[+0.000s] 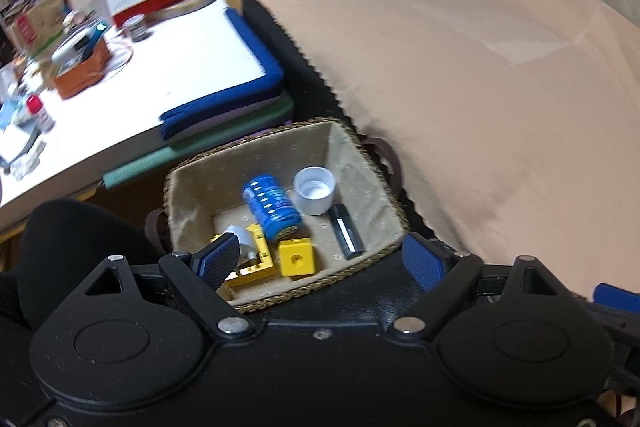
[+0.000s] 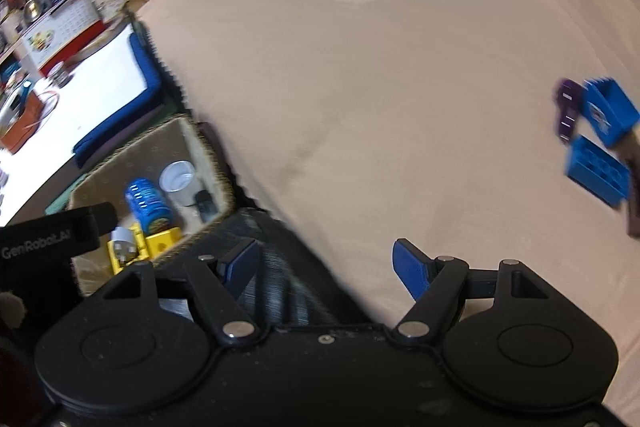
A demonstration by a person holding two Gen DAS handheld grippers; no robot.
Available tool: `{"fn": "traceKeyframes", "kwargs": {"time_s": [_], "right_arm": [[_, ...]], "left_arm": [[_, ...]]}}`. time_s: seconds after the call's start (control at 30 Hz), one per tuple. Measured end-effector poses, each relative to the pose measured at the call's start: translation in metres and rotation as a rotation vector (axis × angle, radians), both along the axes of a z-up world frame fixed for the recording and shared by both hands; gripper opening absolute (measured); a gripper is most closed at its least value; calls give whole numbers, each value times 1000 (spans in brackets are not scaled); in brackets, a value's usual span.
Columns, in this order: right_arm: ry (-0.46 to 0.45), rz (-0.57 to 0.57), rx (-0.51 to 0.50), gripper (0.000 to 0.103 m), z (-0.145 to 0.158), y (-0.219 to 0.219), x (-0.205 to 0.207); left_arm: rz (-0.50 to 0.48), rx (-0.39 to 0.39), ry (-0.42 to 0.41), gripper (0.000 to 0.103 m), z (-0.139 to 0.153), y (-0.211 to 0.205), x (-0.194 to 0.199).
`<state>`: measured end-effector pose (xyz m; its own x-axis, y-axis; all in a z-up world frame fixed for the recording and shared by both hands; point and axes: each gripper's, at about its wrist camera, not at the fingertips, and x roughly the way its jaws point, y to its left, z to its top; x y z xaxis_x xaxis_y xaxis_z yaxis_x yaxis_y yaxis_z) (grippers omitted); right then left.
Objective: Organize rigid objects
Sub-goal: 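Withdraw both tools from the basket back over the toy pile, then grasp the brown hair clip with the right gripper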
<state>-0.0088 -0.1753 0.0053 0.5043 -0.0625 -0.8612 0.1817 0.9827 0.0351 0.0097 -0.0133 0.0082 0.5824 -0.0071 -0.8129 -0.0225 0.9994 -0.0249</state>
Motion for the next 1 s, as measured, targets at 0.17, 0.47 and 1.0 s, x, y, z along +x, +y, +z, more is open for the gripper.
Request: {"fn": "traceKeyframes", "kwargs": {"time_s": [0.17,0.47,1.0], "right_arm": [[-19,-107,8,73,3,-45,-22],[-125,-374,14,73,27,-138,-62],[-157,-538,-10,73,26,-235,-49]], "left_arm": [[-75,11,-8,86,-2,-25,-4],[-234,13,-15,87,0,-85,-6],[-514,75,-43,90,19,-209,-9]]}}
